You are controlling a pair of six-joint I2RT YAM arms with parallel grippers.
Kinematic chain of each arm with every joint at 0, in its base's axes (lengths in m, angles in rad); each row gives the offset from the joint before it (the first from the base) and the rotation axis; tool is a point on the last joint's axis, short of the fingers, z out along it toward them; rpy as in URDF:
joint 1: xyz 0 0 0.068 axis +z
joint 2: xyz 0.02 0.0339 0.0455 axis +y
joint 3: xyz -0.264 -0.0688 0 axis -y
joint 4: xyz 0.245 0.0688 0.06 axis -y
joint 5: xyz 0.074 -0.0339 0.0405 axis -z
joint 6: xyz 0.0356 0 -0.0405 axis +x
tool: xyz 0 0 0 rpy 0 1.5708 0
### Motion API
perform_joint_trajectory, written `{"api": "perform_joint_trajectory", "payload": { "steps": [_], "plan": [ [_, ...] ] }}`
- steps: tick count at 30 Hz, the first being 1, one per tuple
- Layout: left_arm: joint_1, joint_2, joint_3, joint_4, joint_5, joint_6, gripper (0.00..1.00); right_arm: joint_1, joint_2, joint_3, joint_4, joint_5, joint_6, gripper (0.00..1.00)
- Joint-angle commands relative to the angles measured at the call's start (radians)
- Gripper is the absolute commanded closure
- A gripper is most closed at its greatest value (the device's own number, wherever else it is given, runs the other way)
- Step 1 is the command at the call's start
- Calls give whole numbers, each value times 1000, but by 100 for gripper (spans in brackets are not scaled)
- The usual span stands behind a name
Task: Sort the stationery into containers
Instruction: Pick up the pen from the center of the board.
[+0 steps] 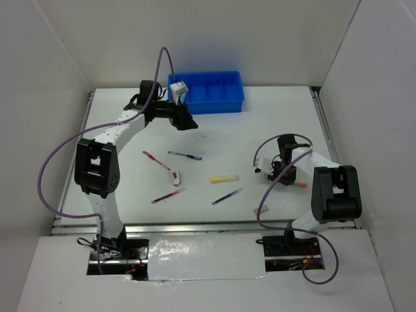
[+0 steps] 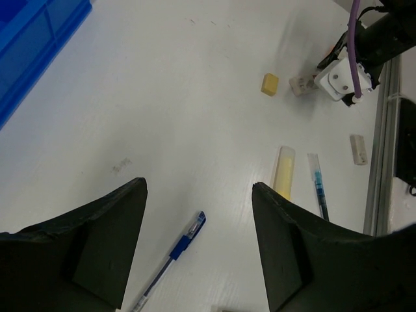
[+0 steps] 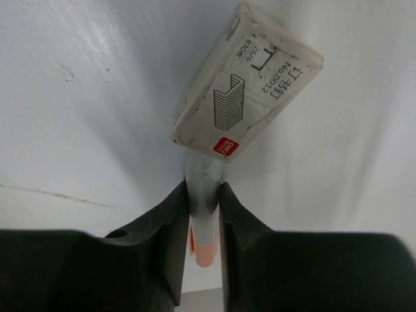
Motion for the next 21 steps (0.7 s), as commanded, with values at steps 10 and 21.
{"api": "perform_joint_trajectory", "payload": {
  "steps": [10, 21],
  "plan": [
    [32, -150, -182, 182, 127, -225, 27, 86, -267, 125, -122, -169, 41, 97],
    [-45, -299, -446, 562, 270, -486, 42, 446, -172, 545, -313, -443, 397, 100]
  ]
}}
